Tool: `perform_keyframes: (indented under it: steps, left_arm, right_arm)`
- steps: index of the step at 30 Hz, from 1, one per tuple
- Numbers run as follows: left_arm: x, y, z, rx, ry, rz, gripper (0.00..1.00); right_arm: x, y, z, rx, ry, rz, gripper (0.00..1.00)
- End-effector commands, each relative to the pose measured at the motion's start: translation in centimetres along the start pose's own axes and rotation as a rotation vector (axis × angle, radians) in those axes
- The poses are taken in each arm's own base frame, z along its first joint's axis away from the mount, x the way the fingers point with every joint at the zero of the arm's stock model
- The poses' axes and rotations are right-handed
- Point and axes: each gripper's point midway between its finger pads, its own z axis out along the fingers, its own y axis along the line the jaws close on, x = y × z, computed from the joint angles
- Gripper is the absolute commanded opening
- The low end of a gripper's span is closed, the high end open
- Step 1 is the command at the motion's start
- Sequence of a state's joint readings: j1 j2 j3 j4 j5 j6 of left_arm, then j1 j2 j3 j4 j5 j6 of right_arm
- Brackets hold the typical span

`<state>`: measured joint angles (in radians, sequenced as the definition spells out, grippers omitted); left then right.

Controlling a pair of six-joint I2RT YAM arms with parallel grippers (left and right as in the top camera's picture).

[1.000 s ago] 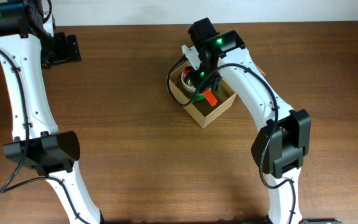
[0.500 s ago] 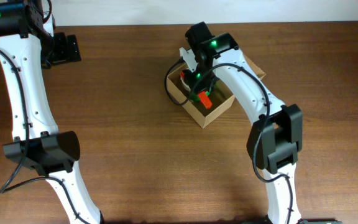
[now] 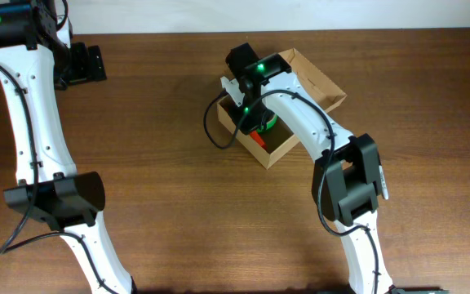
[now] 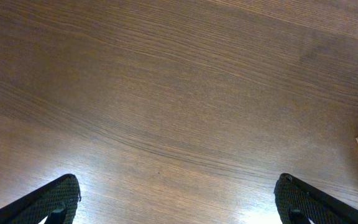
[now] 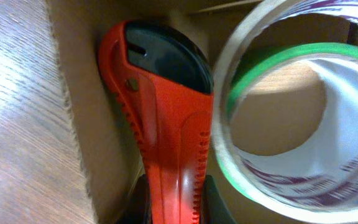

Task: Pack container
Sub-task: 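Lower the orange cutter into the box and release it, then move the right gripper to the blue pen and grasp it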

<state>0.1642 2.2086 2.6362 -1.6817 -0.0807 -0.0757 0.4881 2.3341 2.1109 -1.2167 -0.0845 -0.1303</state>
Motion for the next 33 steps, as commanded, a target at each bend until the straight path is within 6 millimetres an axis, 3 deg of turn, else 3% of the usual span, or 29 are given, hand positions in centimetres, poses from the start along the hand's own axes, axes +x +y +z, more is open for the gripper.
perform_keyframes:
  steps: [1, 5, 7, 11, 14, 17, 20, 21, 24, 25, 27, 30, 33]
  left_arm:
    - [0.0, 0.0, -0.3, 0.006, -0.005, -0.016, 1.00]
    - [0.0, 0.0, -0.3, 0.006, -0.005, -0.016, 1.00]
    - [0.0, 0.0, -0.3, 0.006, -0.005, -0.016, 1.00]
    - [0.0, 0.0, -0.3, 0.006, -0.005, -0.016, 1.00]
    - [0.0, 0.0, -0.3, 0.006, -0.005, -0.016, 1.00]
    - [0.0, 0.0, -0.3, 0.006, -0.005, -0.016, 1.00]
    - [0.0, 0.0, -0.3, 0.006, -0.005, -0.016, 1.00]
    - [0.0, 0.0, -0.3, 0.006, -0.005, -0.016, 1.00]
    - [0.0, 0.0, -0.3, 0.006, -0.005, -0.016, 1.00]
    - [0.0, 0.0, -0.3, 0.006, -0.005, -0.016, 1.00]
    - [0.0, 0.0, -0.3, 0.006, -0.005, -0.016, 1.00]
    - [0.0, 0.0, -0.3, 0.006, -0.005, -0.016, 1.00]
    - [0.0, 0.0, -0.3, 0.006, -0.005, -0.016, 1.00]
  right_arm:
    - [0.0, 0.6, 1.1, -0.017, 0.018, 0.001, 0.12]
    - [0.0, 0.6, 1.1, -0.016, 0.016, 0.000, 0.19]
    - [-0.1, 0.5, 1.0, -0.012, 0.014, -0.001, 0.36]
    - [-0.9, 0.5, -0.9, -0.006, -0.012, -0.040, 0.47]
    - [-1.8, -0.2, -4.2, 0.054, -0.051, -0.054, 0.47]
    - [-2.9, -0.6, -9.3, 0.092, -0.139, -0.060, 0.48]
    - [-2.3, -1.9, -14.2, 0.133, -0.215, -0.033, 0.51]
    - [-1.3, -3.1, -17.1, 0.152, -0.256, -0.004, 0.52]
    - [1.2, -6.1, -22.2, 0.208, -0.349, 0.070, 0.53]
    - [3.4, -8.5, -25.0, 0.269, -0.392, 0.135, 0.54]
    - [6.6, -11.5, -27.7, 0.343, -0.439, 0.244, 0.57]
    - [12.3, -15.0, -29.8, 0.414, -0.443, 0.404, 0.58]
    - [17.7, -17.4, -29.5, 0.409, -0.414, 0.571, 0.59]
